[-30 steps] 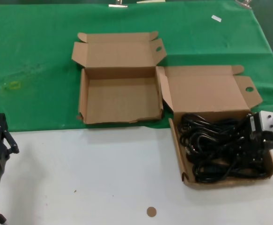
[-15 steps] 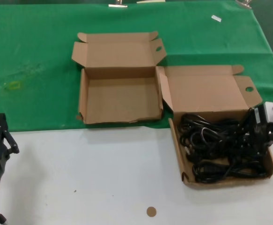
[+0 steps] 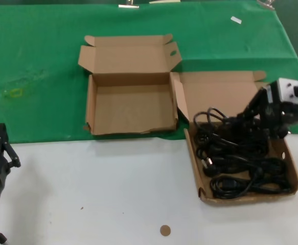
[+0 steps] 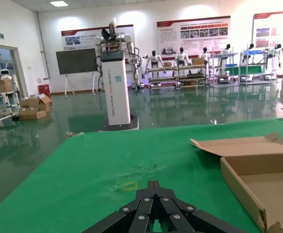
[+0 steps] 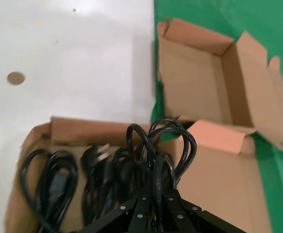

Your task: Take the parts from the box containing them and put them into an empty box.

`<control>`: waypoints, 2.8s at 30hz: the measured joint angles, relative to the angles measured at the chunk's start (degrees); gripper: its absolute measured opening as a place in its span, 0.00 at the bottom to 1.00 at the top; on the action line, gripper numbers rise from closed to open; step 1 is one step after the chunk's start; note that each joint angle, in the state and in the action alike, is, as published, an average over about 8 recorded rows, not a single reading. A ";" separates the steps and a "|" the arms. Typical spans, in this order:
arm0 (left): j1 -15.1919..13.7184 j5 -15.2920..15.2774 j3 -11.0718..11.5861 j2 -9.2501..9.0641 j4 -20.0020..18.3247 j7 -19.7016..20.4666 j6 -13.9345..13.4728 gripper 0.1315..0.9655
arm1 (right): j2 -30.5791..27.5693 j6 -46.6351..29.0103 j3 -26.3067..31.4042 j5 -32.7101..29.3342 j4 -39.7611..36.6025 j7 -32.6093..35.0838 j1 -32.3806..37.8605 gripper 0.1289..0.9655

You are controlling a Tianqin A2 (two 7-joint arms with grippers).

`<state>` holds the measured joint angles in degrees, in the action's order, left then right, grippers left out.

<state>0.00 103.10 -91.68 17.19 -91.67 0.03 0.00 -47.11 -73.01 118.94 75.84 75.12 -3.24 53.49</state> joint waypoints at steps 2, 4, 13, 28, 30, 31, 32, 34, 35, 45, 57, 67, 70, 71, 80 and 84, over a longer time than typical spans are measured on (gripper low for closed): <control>0.00 0.00 0.00 0.00 0.00 0.00 0.00 0.01 | 1.05 -0.27 0.34 -0.51 -0.21 -0.34 1.39 0.04; 0.00 0.00 0.00 0.00 0.00 0.00 0.00 0.01 | 2.13 -0.51 0.71 -1.05 -0.41 -0.72 2.73 0.04; 0.00 0.01 0.00 0.00 0.00 0.00 0.00 0.01 | 8.45 -0.91 3.10 -3.83 -3.32 -1.92 9.11 0.03; 0.00 0.01 0.00 0.00 0.00 -0.01 0.00 0.01 | 22.37 3.55 7.18 -7.43 -14.99 -1.79 16.51 0.03; 0.00 0.01 0.00 0.00 0.00 -0.01 0.00 0.01 | 24.19 4.48 7.60 -7.72 -16.83 -1.56 17.13 0.03; 0.00 0.01 0.00 0.00 0.00 -0.01 0.00 0.01 | 25.04 4.94 7.79 -7.85 -17.72 -1.42 17.40 0.03; 0.00 0.01 0.00 0.00 0.00 -0.01 0.00 0.01 | 25.91 5.42 7.99 -7.99 -18.66 -1.25 17.68 0.03; 0.00 0.01 0.00 0.00 0.00 -0.01 0.00 0.01 | 27.59 6.39 8.38 -8.26 -20.56 -0.85 18.21 0.03; 0.00 0.01 0.00 0.00 0.00 -0.01 0.00 0.01 | 28.42 6.89 8.56 -8.39 -21.56 -0.61 18.47 0.03; 0.00 0.01 0.00 0.00 0.00 -0.01 0.00 0.01 | 35.20 12.20 9.59 -9.05 -32.06 3.09 20.89 0.03; 0.00 0.01 0.00 0.00 0.00 -0.01 0.00 0.01 | 40.32 19.61 9.76 -9.72 -43.64 8.95 23.76 0.04; 0.00 0.01 0.00 0.00 0.00 -0.01 0.00 0.01 | 42.75 22.74 9.01 -8.72 -50.14 12.80 25.44 0.10; 0.00 0.01 0.00 0.00 0.00 -0.01 0.00 0.01 | 42.83 23.04 8.90 -8.57 -50.44 13.10 25.44 0.12; 0.00 0.01 0.00 0.00 0.00 -0.01 0.00 0.01 | 42.83 23.10 8.88 -8.54 -50.43 13.14 25.42 0.14; 0.00 0.01 0.00 0.00 0.00 -0.01 0.00 0.03 | 42.68 23.58 8.57 -8.22 -49.88 13.16 24.79 0.28; 0.00 0.01 0.00 0.00 0.00 -0.01 0.00 0.03 | 42.36 24.81 7.67 -7.33 -48.22 12.92 22.81 0.35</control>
<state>0.00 103.11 -91.68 17.19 -91.67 0.02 0.00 -4.76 -48.20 126.61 68.51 26.90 9.69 76.30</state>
